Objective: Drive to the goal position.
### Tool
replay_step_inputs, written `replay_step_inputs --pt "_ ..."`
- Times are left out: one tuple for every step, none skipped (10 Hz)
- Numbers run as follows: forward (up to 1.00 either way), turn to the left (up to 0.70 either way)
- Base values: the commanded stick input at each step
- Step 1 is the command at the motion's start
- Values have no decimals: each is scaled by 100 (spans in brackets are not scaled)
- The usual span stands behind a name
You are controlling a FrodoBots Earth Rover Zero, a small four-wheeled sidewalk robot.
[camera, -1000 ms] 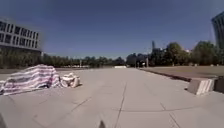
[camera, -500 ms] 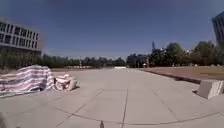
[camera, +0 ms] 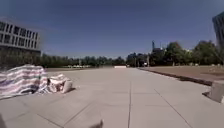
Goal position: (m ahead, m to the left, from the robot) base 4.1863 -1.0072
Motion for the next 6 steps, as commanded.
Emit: replay_step_inputs --pt "70 0" --pt "70 0" --pt "70 0" --pt "70 0" --pt "70 0" --pt "70 0"
